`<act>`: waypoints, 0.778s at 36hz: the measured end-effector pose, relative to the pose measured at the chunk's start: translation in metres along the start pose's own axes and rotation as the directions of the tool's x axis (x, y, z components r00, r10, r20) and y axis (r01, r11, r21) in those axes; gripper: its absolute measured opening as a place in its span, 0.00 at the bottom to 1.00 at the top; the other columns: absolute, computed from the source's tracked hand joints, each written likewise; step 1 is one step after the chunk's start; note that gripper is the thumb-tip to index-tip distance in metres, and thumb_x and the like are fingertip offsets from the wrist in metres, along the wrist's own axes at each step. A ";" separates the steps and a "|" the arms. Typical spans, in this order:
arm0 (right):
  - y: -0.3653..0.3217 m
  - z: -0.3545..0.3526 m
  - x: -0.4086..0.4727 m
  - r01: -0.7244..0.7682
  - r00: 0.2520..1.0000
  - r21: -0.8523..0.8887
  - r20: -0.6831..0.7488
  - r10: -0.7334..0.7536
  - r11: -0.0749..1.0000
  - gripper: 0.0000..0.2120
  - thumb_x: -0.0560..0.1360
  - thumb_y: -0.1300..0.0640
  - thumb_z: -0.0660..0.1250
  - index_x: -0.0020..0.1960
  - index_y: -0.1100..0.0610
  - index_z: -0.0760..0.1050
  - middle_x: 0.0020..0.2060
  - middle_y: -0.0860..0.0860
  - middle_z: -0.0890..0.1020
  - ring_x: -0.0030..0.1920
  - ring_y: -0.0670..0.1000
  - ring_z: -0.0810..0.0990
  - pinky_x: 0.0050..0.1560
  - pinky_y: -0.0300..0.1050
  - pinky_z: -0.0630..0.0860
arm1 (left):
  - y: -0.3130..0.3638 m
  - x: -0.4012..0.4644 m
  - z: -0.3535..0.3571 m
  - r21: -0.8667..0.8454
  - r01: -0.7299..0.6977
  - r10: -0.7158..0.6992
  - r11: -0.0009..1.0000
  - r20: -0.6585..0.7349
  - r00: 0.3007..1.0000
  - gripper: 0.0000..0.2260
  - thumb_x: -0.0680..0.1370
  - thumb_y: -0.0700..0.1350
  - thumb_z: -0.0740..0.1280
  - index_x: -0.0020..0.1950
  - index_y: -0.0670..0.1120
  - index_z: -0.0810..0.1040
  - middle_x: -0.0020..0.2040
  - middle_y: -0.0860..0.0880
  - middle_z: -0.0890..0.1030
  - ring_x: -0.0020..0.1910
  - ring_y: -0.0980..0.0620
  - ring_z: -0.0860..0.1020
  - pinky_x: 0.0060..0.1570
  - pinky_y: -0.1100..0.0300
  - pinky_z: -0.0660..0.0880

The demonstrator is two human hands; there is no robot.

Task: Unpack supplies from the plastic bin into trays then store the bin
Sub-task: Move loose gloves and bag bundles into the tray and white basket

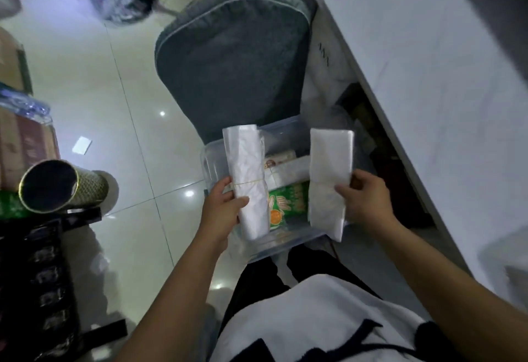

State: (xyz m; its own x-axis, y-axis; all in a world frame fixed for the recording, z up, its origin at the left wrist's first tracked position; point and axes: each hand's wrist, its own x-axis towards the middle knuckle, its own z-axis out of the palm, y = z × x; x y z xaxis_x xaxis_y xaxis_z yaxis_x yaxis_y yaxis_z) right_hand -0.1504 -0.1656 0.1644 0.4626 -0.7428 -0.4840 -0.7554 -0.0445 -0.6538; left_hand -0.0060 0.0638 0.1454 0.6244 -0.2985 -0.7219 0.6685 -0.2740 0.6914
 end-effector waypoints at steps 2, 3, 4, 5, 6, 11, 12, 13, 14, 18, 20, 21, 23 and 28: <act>-0.005 -0.013 -0.016 -0.024 1.000 0.092 -0.005 0.024 0.995 0.05 0.71 0.64 0.74 0.46 0.61 0.80 0.42 0.58 0.85 0.42 0.54 0.84 0.45 0.55 0.82 | 0.007 -0.003 0.006 -0.003 -0.014 0.014 1.000 0.042 0.999 0.25 0.75 0.32 0.69 0.68 0.51 0.72 0.56 0.47 0.82 0.54 0.47 0.81 0.47 0.53 0.79; -0.008 -0.020 -0.023 -0.032 0.999 0.151 -0.001 0.032 0.988 0.05 0.71 0.66 0.74 0.45 0.63 0.80 0.42 0.59 0.84 0.38 0.51 0.84 0.37 0.51 0.82 | 0.009 -0.004 0.009 -0.001 -0.019 0.019 1.000 0.068 0.998 0.25 0.75 0.32 0.69 0.69 0.50 0.73 0.57 0.46 0.82 0.55 0.45 0.81 0.48 0.51 0.79; -0.012 -0.027 -0.031 -0.042 0.999 0.222 0.012 0.040 0.974 0.04 0.71 0.67 0.74 0.44 0.62 0.80 0.40 0.58 0.84 0.32 0.47 0.83 0.29 0.45 0.80 | 0.011 -0.005 0.012 0.001 -0.020 0.020 1.000 0.099 0.995 0.26 0.75 0.32 0.69 0.70 0.49 0.72 0.58 0.45 0.82 0.57 0.44 0.80 0.50 0.49 0.79; -0.016 -0.034 -0.039 -0.053 0.998 0.295 0.033 0.046 0.954 0.05 0.71 0.68 0.73 0.44 0.61 0.80 0.38 0.57 0.84 0.29 0.45 0.83 0.26 0.41 0.78 | 0.013 -0.005 0.016 0.004 -0.020 0.020 1.000 0.132 0.991 0.26 0.75 0.31 0.68 0.71 0.49 0.71 0.60 0.44 0.81 0.58 0.43 0.80 0.52 0.47 0.79; -0.020 -0.042 -0.046 -0.060 0.998 0.362 0.054 0.044 0.930 0.06 0.71 0.68 0.73 0.44 0.60 0.80 0.38 0.55 0.85 0.30 0.46 0.84 0.26 0.41 0.78 | 0.014 -0.005 0.019 0.006 -0.021 0.019 1.000 0.163 0.986 0.27 0.76 0.31 0.68 0.72 0.49 0.71 0.61 0.44 0.81 0.59 0.42 0.79 0.53 0.46 0.79; -0.021 -0.080 -0.068 -0.024 0.975 0.544 0.197 -0.100 0.839 0.15 0.67 0.61 0.76 0.53 0.58 0.83 0.50 0.56 0.86 0.49 0.59 0.86 0.47 0.56 0.83 | 0.024 -0.010 0.042 0.018 -0.061 0.051 0.998 0.346 0.937 0.26 0.76 0.31 0.68 0.71 0.49 0.71 0.58 0.44 0.82 0.54 0.45 0.82 0.47 0.46 0.81; -0.020 -0.085 -0.070 -0.015 0.961 0.583 0.232 -0.148 0.813 0.18 0.67 0.59 0.77 0.56 0.58 0.82 0.52 0.58 0.85 0.51 0.60 0.85 0.49 0.58 0.83 | 0.026 -0.012 0.046 0.016 -0.068 0.057 0.998 0.377 0.925 0.26 0.75 0.32 0.68 0.70 0.50 0.72 0.57 0.44 0.83 0.52 0.47 0.83 0.44 0.48 0.81; -0.020 -0.089 -0.072 -0.010 0.947 0.611 0.260 -0.189 0.792 0.19 0.67 0.58 0.78 0.57 0.58 0.81 0.54 0.59 0.85 0.53 0.61 0.84 0.49 0.57 0.82 | 0.028 -0.015 0.051 0.015 -0.074 0.061 0.997 0.408 0.911 0.25 0.75 0.32 0.69 0.69 0.51 0.72 0.56 0.45 0.84 0.50 0.48 0.83 0.42 0.50 0.81; -0.022 -0.090 -0.074 -0.008 0.939 0.632 0.272 -0.212 0.775 0.21 0.67 0.57 0.78 0.58 0.59 0.81 0.55 0.60 0.84 0.53 0.61 0.84 0.49 0.55 0.82 | 0.031 -0.018 0.055 0.015 -0.079 0.064 0.997 0.442 0.895 0.25 0.75 0.33 0.69 0.68 0.52 0.73 0.55 0.46 0.85 0.49 0.49 0.84 0.40 0.52 0.81; -0.030 -0.084 -0.081 0.036 0.962 0.608 0.195 -0.193 0.793 0.19 0.65 0.55 0.79 0.53 0.61 0.83 0.49 0.59 0.86 0.46 0.59 0.86 0.41 0.46 0.81 | 0.036 -0.038 0.067 0.041 -0.130 0.079 0.991 0.605 0.793 0.22 0.74 0.37 0.71 0.66 0.54 0.75 0.55 0.47 0.85 0.49 0.49 0.84 0.39 0.56 0.79; -0.031 -0.080 -0.086 0.033 0.974 0.605 0.160 -0.162 0.796 0.14 0.67 0.59 0.78 0.51 0.61 0.83 0.46 0.57 0.87 0.43 0.57 0.86 0.38 0.44 0.81 | 0.038 -0.052 0.071 0.063 -0.161 0.081 0.985 0.657 0.750 0.22 0.73 0.39 0.72 0.65 0.55 0.76 0.55 0.46 0.85 0.49 0.48 0.84 0.40 0.56 0.79; -0.030 -0.079 -0.090 0.026 0.976 0.618 0.153 -0.152 0.785 0.12 0.68 0.61 0.76 0.51 0.62 0.83 0.45 0.57 0.87 0.42 0.55 0.86 0.37 0.42 0.80 | 0.038 -0.059 0.073 0.074 -0.171 0.077 0.983 0.674 0.735 0.22 0.73 0.38 0.72 0.63 0.57 0.78 0.54 0.47 0.85 0.48 0.48 0.84 0.39 0.56 0.79; -0.027 -0.080 -0.100 0.010 0.982 0.650 0.138 -0.131 0.760 0.10 0.70 0.64 0.75 0.51 0.63 0.82 0.44 0.56 0.87 0.40 0.54 0.86 0.36 0.40 0.80 | 0.038 -0.070 0.076 0.089 -0.170 0.059 0.981 0.700 0.711 0.20 0.73 0.38 0.70 0.60 0.59 0.80 0.54 0.47 0.85 0.46 0.49 0.84 0.39 0.57 0.79; -0.010 -0.096 -0.125 -0.012 0.992 0.687 0.102 -0.079 0.727 0.11 0.69 0.65 0.75 0.52 0.64 0.81 0.45 0.55 0.87 0.43 0.54 0.87 0.37 0.40 0.81 | 0.030 -0.099 0.090 0.113 -0.126 0.007 0.986 0.715 0.699 0.18 0.74 0.42 0.68 0.63 0.54 0.79 0.52 0.45 0.84 0.46 0.48 0.81 0.44 0.52 0.78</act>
State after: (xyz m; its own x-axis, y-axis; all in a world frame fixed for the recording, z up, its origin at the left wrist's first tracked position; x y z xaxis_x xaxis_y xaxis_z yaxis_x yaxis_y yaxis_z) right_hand -0.2459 -0.1367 0.2873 0.5658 -0.6652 -0.4873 -0.2359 0.4357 -0.8686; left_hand -0.0840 0.0029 0.2406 0.1523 -0.8644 -0.4792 0.5344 -0.3358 0.7756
